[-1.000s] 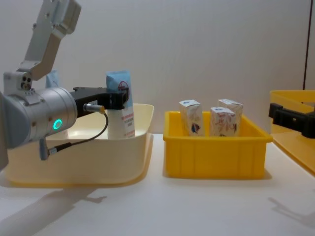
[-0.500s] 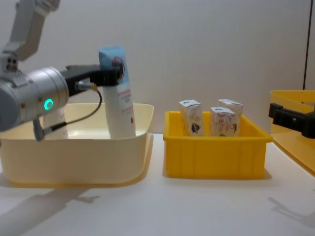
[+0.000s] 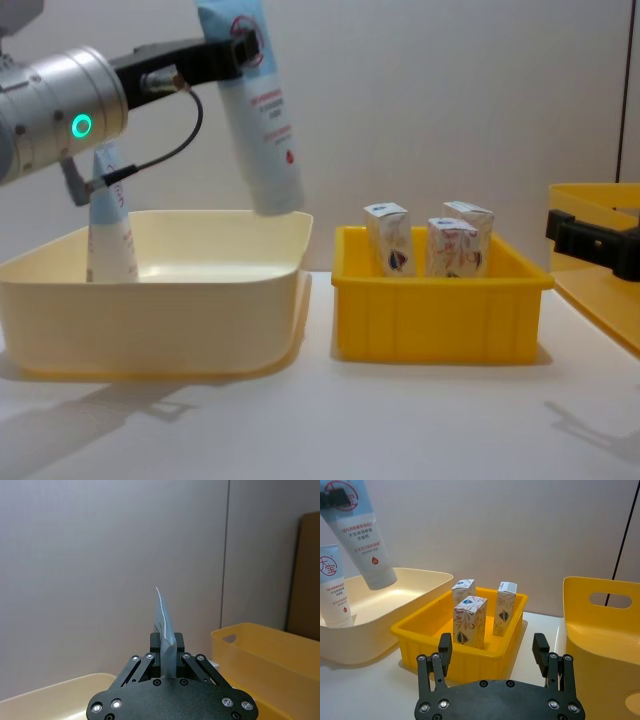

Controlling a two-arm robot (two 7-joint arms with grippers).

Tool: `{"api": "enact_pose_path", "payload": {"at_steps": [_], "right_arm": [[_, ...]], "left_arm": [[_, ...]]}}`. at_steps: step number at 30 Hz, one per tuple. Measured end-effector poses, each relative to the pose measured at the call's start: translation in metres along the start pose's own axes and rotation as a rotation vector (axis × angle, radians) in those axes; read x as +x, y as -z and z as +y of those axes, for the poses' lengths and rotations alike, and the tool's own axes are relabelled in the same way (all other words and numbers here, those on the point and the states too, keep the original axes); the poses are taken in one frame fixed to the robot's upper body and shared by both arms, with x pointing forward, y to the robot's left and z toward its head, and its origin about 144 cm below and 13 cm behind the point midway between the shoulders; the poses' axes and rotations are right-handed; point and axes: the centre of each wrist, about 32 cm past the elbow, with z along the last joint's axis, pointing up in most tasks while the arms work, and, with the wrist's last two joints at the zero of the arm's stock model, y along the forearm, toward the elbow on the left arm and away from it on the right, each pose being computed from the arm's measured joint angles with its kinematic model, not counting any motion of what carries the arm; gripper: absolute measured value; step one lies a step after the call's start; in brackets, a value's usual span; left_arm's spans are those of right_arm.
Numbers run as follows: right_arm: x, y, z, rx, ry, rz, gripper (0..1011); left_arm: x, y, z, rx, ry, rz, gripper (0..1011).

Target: Bimanual collaborative sorting of washing and personal care products

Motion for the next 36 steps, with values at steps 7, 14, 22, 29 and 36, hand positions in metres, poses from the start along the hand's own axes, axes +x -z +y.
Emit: {"api": "enact_pose_path", "payload": {"at_steps": [7, 14, 22, 29, 36], "right_arm": [[0.0, 0.0, 0.0, 0.0, 0.0, 0.0, 1001], [0.0, 0.0, 0.0, 0.0, 0.0, 0.0, 1001], [0.0, 0.0, 0.0, 0.0, 0.0, 0.0, 1001], [0.0, 0.0, 0.0, 0.0, 0.0, 0.0, 1001], [0.0, 0.0, 0.0, 0.0, 0.0, 0.0, 1001]], "left_arm": [[-0.001, -0.007, -0.007, -0.03, 0.084, 0.041, 142], [-0.006, -0.006, -0.017, -0.028, 0.174, 0.087, 142], [-0.015, 0.001, -0.03, -0.013, 0.276, 0.133, 142], [-0.02, 0.004, -0.037, -0.006, 0.33, 0.151, 144], [-0.022, 0.006, -0.041, -0.006, 0.36, 0.16, 144]]}}
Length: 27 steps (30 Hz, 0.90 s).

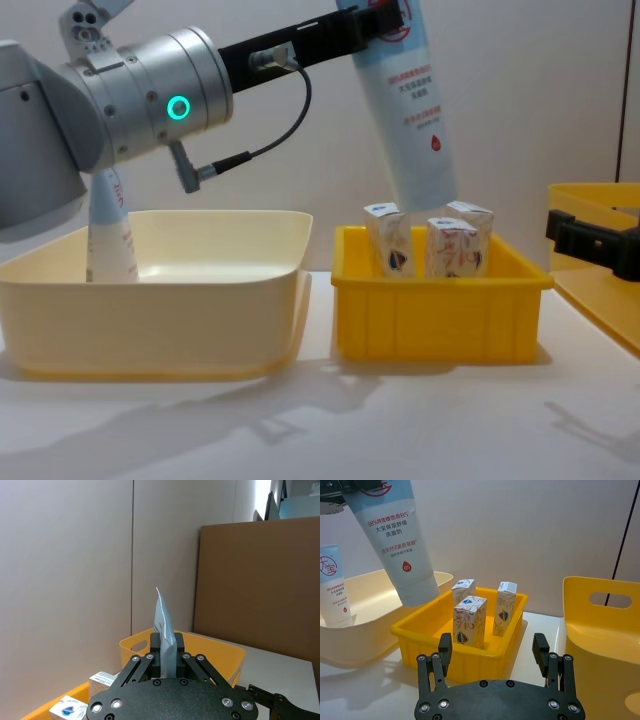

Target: Bimanual collaborative sorting of washing and personal care products

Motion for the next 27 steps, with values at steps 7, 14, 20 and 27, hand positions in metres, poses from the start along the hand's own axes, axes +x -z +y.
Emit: {"api": "enact_pose_path", "payload": {"at_steps": [7, 14, 20, 27], "right_arm": [[0.001, -0.002, 0.0, -0.002, -0.012, 0.006, 1001], [0.008, -0.015, 0.008, -0.009, -0.051, 0.036, 1001], [0.012, -0.026, 0.019, -0.012, -0.097, 0.054, 1001], [0.014, -0.036, 0.034, -0.011, -0.159, 0.063, 1001]], "left_arm": [[-0.001, 0.001, -0.003, -0.002, 0.019, 0.004, 142], [-0.001, 0.002, -0.004, -0.001, 0.027, 0.006, 144], [-0.001, 0.002, -0.004, -0.001, 0.031, 0.007, 144], [-0.001, 0.003, -0.005, -0.002, 0.035, 0.008, 144]]}}
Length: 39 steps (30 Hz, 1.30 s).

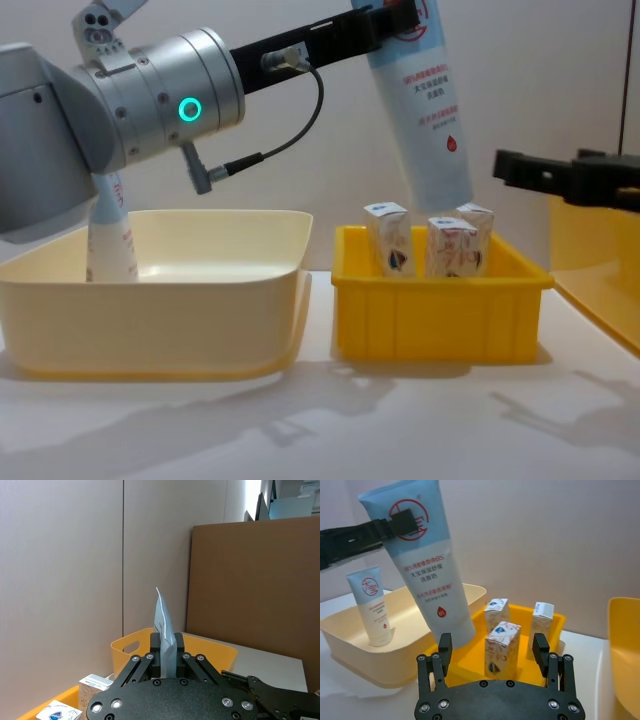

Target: Bimanual collaborative sorting of washing and personal care products

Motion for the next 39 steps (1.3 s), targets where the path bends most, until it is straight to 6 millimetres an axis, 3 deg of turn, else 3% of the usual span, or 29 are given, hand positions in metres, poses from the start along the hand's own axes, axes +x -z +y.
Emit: {"api": "enact_pose_path", "payload": {"at_steps": [14, 34, 39], "right_arm": [[0.006, -0.014, 0.026, 0.001, -0.112, -0.021, 1001], [-0.004, -0.016, 0.06, 0.007, -0.157, -0.138, 1001], [-0.007, -0.016, 0.066, 0.008, -0.164, -0.157, 915]], "left_arm": [[0.0, 0.0, -0.001, 0.0, 0.003, 0.001, 142], [0.0, 0.0, -0.001, 0.0, 0.004, 0.001, 144], [0.0, 0.0, -0.001, 0.0, 0.004, 0.001, 142]]}}
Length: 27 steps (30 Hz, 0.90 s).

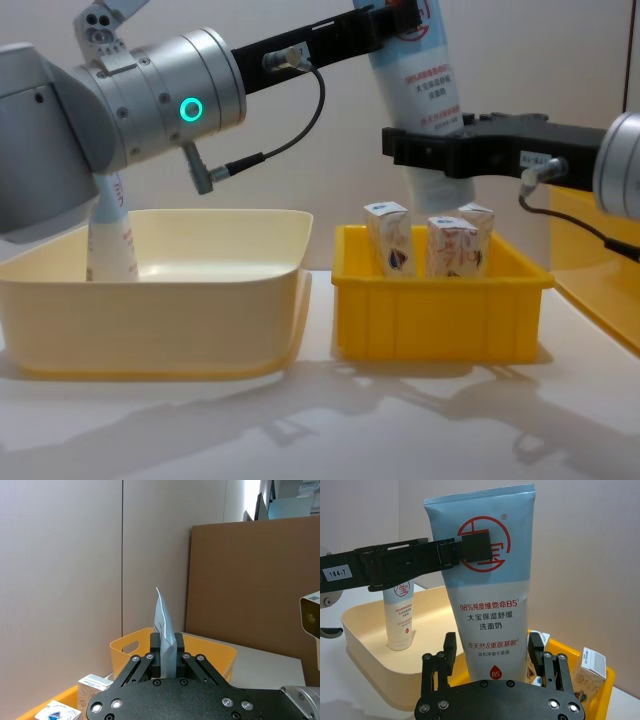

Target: Bimanual collaborative sorting of washing and personal care products

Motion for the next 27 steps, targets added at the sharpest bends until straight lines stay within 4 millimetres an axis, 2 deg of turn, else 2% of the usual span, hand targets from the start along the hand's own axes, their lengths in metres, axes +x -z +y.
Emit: {"api": "enact_pose_path", "payload": {"at_steps": [5, 12, 19, 27], "right_arm": [[-0.001, -0.0004, 0.0038, 0.001, -0.004, -0.015, 760], [-0.0021, -0.0005, 0.0068, 0.0, -0.008, -0.026, 673], [-0.0029, -0.0005, 0.0082, 0.001, -0.01, -0.03, 627], [-0.0016, 0.0002, 0.0068, 0.0, 0.017, -0.03, 576]], "left_arm": [[0.0, 0.0, 0.0, 0.0, 0.0, 0.0, 144], [0.0, -0.0001, 0.0, 0.0, 0.0, 0.0, 145], [0.0, 0.0, 0.0, 0.0, 0.0, 0.0, 316], [0.0, 0.0, 0.0, 0.0, 0.0, 0.0, 583]]}}
